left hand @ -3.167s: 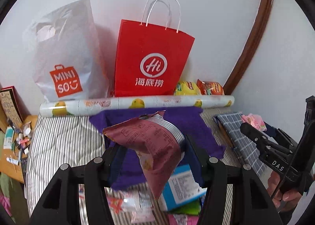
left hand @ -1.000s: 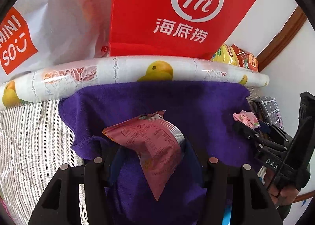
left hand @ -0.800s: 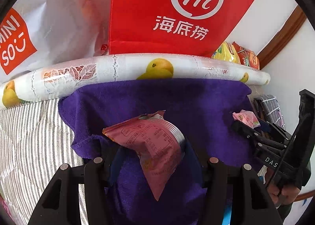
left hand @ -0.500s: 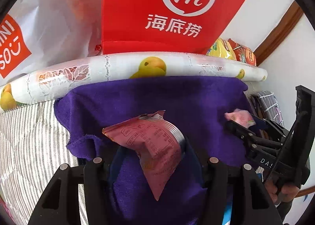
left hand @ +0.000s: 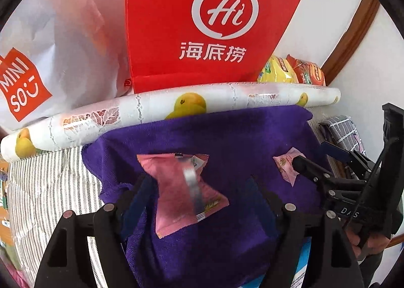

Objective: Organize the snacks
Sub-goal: 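Open the right gripper to drop the peach candy while the left gripper drops the pink bag, then withdraw both open grippers from the towel back toward the snack pile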

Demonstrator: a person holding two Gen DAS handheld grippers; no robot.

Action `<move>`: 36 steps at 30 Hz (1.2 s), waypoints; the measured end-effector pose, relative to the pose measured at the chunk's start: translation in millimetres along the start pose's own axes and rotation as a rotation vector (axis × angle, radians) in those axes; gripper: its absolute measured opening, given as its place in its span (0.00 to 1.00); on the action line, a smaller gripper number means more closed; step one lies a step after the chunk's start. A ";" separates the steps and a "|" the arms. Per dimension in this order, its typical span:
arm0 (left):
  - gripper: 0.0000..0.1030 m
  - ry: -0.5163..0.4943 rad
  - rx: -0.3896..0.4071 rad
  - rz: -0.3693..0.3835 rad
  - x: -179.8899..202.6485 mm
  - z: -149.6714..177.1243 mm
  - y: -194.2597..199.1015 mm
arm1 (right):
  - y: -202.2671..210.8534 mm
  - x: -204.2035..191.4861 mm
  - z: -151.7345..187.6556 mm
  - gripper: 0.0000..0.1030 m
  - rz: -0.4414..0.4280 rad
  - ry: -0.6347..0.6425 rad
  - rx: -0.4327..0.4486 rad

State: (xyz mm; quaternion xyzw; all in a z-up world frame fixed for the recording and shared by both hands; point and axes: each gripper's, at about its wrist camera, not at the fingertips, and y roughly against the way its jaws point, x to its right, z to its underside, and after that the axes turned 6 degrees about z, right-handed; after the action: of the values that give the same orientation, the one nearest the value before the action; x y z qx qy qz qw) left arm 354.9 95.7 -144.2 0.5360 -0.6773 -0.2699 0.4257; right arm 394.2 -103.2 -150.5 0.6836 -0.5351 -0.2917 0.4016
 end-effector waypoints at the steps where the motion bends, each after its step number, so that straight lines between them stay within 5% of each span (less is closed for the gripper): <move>1: 0.74 0.001 0.004 0.000 -0.6 0.1 2.0 | 0.7 -0.2 -2.0 0.89 0.005 0.005 0.006; 9: 0.74 -0.021 0.053 -0.007 5.7 1.5 25.2 | 33.0 -8.7 -3.8 0.89 0.027 0.032 0.021; 23: 0.74 -0.078 0.148 0.037 36.7 5.2 73.6 | 134.1 -12.8 46.2 0.89 0.132 0.066 0.127; 31: 0.74 -0.076 0.209 0.062 41.1 8.7 105.8 | 168.7 -4.9 86.9 0.89 0.067 -0.012 0.152; 36: 0.74 -0.058 0.244 0.074 44.4 12.7 122.9 | 173.1 7.7 110.6 0.89 0.011 -0.075 0.069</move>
State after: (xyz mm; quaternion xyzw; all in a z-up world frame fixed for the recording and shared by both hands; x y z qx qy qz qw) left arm 280.1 86.5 -36.7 0.5504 -0.7363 -0.1850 0.3474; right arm 218.4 -155.0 -57.3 0.6829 -0.5632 -0.2962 0.3588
